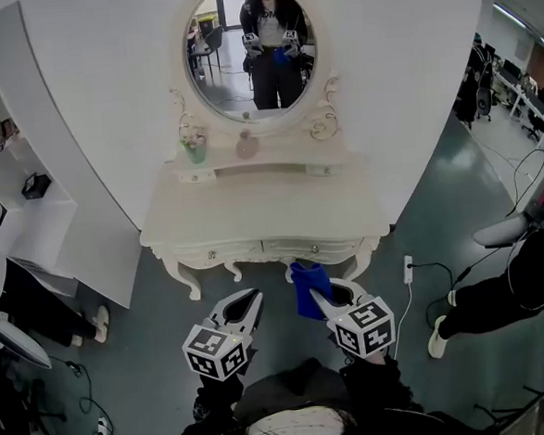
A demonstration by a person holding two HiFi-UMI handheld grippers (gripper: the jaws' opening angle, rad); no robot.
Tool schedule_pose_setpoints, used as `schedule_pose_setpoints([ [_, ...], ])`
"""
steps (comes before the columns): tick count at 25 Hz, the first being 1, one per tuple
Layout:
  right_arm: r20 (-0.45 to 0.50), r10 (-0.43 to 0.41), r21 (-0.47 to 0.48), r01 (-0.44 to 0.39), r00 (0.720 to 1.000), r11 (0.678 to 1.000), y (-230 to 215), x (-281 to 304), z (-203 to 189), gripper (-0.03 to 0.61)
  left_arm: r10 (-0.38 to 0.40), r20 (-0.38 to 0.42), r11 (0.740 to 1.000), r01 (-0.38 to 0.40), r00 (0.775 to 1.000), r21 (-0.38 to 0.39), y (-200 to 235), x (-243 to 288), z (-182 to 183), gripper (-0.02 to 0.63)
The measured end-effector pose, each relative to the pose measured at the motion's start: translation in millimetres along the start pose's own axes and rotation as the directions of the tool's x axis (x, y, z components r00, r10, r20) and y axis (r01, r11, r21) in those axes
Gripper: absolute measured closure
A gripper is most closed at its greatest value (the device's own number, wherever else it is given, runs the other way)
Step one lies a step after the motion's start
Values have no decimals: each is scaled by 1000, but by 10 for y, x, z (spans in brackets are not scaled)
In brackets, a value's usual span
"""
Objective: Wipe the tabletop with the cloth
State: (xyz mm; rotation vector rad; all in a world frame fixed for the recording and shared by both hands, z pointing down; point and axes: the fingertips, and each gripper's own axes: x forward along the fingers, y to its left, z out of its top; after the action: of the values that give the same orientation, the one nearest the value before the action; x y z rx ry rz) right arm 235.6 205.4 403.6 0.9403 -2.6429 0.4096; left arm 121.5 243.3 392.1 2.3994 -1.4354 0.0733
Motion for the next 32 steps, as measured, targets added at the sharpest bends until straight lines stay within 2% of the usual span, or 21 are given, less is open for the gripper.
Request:
schedule_pose_setpoints([
  [10,-16,-5,18,5,1000,1000,182,170,-79,502,7,-2,1000,-7,1000,-20,235,-209,-114,614],
  [21,-40,-4,4,5,999,1000,34,480,3,502,18,0,998,-18,1000,-52,525,-40,-136,614],
  [32,-65,42,4,-42,997,999,-609,1178,262,502,74,-4,995,-74,997,-69,1036,639,90,614],
])
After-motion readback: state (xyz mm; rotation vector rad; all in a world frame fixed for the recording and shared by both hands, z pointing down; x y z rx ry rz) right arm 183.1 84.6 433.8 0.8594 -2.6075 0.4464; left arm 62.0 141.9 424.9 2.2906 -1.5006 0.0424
